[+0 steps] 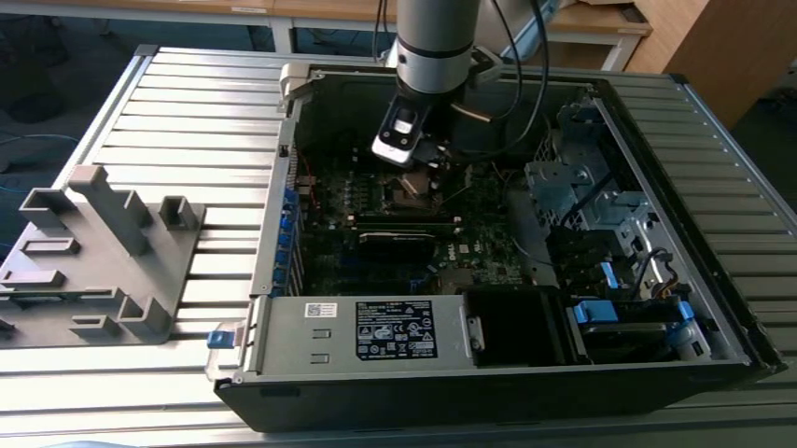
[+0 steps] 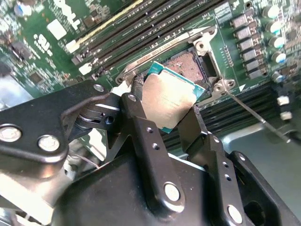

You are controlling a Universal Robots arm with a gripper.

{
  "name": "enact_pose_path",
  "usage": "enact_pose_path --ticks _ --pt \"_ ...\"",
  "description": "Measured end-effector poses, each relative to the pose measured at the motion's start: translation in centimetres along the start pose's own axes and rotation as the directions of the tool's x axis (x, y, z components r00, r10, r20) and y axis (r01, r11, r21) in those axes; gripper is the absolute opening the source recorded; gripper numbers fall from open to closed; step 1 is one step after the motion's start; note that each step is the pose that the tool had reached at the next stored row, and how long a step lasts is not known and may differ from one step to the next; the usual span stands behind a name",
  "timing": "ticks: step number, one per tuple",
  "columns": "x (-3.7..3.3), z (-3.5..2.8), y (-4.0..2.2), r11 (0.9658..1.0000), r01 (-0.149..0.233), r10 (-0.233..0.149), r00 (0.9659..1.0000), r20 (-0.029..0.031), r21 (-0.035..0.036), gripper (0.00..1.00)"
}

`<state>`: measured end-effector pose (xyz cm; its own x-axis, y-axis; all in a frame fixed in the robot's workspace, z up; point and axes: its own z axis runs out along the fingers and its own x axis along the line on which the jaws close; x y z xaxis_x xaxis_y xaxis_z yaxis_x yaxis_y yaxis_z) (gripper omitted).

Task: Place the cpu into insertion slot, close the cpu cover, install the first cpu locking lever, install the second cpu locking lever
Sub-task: 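Place the cpu into insertion slot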

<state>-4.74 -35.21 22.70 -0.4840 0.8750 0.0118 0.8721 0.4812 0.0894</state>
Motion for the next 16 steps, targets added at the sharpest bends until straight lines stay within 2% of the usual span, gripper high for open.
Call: enact_pose_path --ticks 3,7,11,14,15,16 --pt "0.0 0.02 0.0 0.9985 -0.055 0.055 0.9985 0.0048 -0.0008 0.54" --pt "0.0 0.05 0.0 0.992 -0.126 0.126 0.992 0.0112 -0.0022 0.54" --pt "0.0 0.08 -0.01 0.9801 -0.198 0.198 0.98 0.0175 -0.0041 0.54" --pt "0.0 0.11 -0.01 0.9677 -0.252 0.252 0.9674 0.0222 -0.0059 0.54" --pt "0.0 0.1 -0.01 0.9656 -0.26 0.26 0.9653 0.0228 -0.006 0.54" --pt "0.0 0.1 -0.01 0.9655 -0.26 0.26 0.9652 0.023 -0.0061 0.54"
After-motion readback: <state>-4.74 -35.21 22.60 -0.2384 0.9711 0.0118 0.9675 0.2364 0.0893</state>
